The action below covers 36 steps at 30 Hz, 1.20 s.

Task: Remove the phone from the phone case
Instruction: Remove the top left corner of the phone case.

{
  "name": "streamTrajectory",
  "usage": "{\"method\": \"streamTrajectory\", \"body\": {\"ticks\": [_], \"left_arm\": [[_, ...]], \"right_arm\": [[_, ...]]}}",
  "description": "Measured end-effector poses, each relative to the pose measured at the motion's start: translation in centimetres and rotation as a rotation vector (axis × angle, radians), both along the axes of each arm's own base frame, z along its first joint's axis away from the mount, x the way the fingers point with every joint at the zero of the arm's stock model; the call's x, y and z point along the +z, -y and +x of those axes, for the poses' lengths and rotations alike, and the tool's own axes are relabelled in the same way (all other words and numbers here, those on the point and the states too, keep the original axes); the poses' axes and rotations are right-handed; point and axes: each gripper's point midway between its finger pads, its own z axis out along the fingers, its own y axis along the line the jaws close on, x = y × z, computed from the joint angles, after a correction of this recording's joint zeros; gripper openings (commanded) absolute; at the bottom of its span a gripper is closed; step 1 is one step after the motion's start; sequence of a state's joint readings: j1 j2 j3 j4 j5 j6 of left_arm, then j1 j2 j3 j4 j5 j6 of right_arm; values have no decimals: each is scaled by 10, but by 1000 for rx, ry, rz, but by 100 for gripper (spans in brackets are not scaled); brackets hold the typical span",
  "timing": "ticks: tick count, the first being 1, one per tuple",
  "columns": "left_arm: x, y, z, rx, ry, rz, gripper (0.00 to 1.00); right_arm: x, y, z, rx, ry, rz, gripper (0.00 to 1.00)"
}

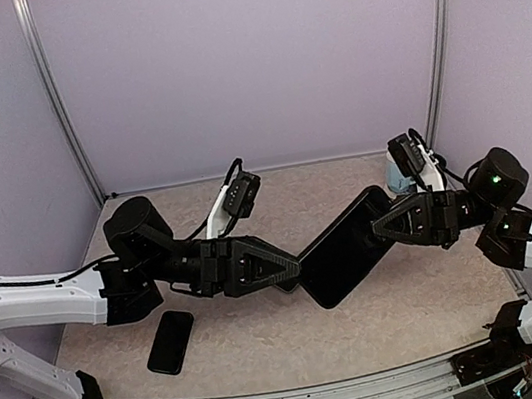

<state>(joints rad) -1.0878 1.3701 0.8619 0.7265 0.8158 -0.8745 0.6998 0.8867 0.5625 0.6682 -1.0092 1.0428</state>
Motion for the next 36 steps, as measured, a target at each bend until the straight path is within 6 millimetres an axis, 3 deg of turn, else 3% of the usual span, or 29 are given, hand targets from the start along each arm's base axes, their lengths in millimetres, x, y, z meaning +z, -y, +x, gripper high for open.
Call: {"method": "streamTrajectory", "body": {"ticks": [28,36], "left_arm": [[58,19,-30,-276,103,-127,9],[62,21,-28,-282,107,-144,6]], "right_arm": [[43,16,-25,69,115,144,0],[50,20,-29,64,110,152,0]]}}
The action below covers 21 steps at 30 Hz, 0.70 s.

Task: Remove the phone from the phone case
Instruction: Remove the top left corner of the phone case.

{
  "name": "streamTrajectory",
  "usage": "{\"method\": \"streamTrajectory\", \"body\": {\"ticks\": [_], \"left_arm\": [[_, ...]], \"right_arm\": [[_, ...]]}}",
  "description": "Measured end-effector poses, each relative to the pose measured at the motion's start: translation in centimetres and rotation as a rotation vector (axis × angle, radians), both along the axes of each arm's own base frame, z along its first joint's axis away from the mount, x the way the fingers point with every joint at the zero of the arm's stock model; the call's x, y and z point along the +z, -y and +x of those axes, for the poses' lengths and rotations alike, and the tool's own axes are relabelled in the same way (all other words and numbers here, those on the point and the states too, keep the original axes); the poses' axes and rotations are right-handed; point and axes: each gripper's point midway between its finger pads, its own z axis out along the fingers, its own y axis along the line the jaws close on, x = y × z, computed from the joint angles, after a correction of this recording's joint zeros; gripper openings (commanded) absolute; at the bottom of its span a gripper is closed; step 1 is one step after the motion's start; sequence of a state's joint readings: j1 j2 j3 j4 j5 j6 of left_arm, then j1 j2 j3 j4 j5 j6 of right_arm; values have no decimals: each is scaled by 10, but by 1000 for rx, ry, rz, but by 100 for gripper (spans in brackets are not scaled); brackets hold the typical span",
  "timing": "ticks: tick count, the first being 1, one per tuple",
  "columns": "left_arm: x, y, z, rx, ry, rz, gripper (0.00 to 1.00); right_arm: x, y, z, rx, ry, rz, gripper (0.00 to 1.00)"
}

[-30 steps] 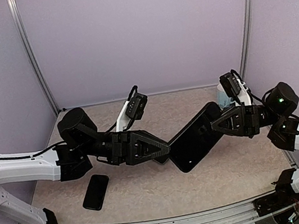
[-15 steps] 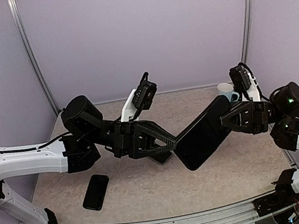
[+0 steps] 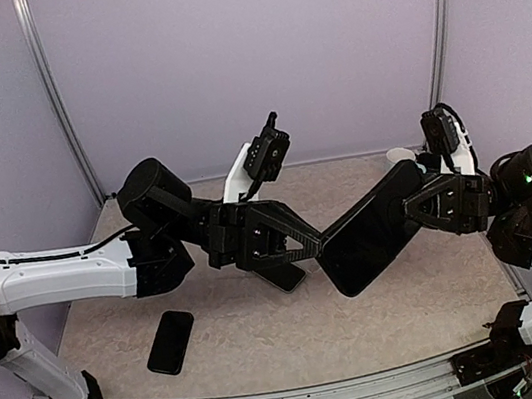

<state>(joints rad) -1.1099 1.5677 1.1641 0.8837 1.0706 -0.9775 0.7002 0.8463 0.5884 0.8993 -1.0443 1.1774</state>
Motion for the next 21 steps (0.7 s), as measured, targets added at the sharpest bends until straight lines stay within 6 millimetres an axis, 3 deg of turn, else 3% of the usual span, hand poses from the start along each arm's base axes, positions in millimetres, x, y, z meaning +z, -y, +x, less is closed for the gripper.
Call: {"method": "streamTrajectory", "body": {"ticks": [10,21], "left_arm": [[-4,-4,17,108,-5,-2,2],[-17,-18,52,245,-22,-8,2]], "right_arm": [[0,-2,7,-22,-61,-13,0],[-5,-11,32,-72,-197,-63,0]]}}
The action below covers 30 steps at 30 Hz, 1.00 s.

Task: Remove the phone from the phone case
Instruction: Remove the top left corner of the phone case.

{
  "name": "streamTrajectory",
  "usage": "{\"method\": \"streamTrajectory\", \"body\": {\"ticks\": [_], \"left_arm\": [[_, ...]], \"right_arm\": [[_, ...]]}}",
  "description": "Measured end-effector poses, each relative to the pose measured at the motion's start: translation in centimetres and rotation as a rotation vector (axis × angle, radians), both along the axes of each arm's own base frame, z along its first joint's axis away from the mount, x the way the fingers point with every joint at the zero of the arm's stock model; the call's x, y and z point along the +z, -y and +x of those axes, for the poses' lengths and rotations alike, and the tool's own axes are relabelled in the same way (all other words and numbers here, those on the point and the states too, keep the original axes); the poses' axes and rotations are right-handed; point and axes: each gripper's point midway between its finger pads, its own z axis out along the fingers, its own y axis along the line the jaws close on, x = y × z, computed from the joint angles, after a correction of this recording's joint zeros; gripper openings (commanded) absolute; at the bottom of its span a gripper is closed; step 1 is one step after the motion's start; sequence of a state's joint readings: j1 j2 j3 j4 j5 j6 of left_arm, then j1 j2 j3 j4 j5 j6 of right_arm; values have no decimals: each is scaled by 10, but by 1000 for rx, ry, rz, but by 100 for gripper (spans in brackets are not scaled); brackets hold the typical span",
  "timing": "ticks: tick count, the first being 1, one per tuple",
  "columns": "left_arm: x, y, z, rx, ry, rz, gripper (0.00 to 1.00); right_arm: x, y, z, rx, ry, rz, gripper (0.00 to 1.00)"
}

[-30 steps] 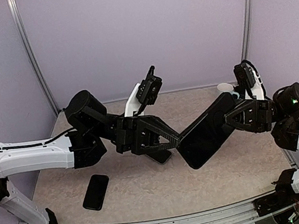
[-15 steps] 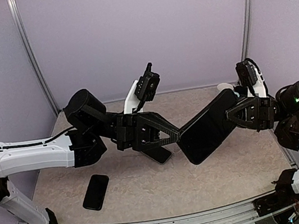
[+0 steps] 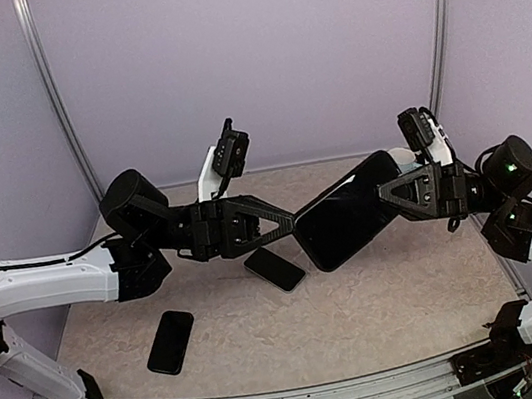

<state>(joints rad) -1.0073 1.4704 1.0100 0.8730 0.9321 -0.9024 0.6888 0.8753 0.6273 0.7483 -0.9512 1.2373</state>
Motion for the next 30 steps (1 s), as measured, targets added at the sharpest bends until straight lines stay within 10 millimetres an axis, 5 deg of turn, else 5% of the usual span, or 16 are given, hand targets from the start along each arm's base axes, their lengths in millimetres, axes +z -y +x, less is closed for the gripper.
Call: {"method": "streamTrajectory", "body": {"ticks": [30], "left_arm": [[-1,-16,64,206,-3,-116,2]], "right_arm": [[11,-13,45,-112,-169,-2,0]]}}
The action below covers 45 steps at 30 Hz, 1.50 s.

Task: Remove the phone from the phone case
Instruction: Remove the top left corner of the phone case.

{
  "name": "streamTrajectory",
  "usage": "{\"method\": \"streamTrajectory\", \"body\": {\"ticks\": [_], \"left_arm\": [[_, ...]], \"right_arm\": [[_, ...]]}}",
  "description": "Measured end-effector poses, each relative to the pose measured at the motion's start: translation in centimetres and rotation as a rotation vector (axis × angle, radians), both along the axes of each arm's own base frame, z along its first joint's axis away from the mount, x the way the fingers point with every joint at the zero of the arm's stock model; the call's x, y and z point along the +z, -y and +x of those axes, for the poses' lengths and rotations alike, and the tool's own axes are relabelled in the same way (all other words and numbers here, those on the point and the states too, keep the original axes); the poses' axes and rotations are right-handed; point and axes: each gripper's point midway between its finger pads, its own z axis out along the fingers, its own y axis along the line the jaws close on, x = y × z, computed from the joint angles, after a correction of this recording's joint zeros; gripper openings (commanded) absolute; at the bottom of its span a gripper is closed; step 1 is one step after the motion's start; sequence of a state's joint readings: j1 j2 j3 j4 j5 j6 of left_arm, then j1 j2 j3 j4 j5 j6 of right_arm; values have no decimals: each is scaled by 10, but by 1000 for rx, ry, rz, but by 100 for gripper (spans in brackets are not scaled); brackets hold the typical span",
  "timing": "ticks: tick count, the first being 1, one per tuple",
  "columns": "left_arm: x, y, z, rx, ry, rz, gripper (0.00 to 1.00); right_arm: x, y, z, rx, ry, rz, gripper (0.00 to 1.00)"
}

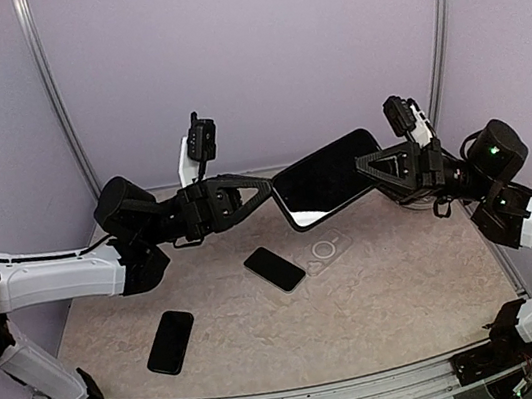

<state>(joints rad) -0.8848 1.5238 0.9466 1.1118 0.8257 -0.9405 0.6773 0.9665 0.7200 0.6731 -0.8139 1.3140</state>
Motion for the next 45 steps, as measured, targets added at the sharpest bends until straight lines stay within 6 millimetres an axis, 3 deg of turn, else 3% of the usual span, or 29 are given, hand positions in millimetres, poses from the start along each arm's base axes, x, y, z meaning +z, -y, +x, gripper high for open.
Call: {"method": "streamTrajectory", "body": {"ticks": [20,33,39,42,45], "left_arm": [[1,-7,36,135,-22,-48,6],[-14,-10,82,305,-87,-14,7],[-37,-6,100,369,-142,64,10],[-76,9,102,353,-205,183,12],[-106,19,96,329,-252,270,14]], "right_arm": [[9,-9,26,-66,-52,3,0],[0,-12,55,-190,-116,-29,0],[-8,-12,64,-232,-127,-53,0],[-3,-24,46,-135,-102,-63,0],[-18,-31,43,-91,-137,-117,0]]}}
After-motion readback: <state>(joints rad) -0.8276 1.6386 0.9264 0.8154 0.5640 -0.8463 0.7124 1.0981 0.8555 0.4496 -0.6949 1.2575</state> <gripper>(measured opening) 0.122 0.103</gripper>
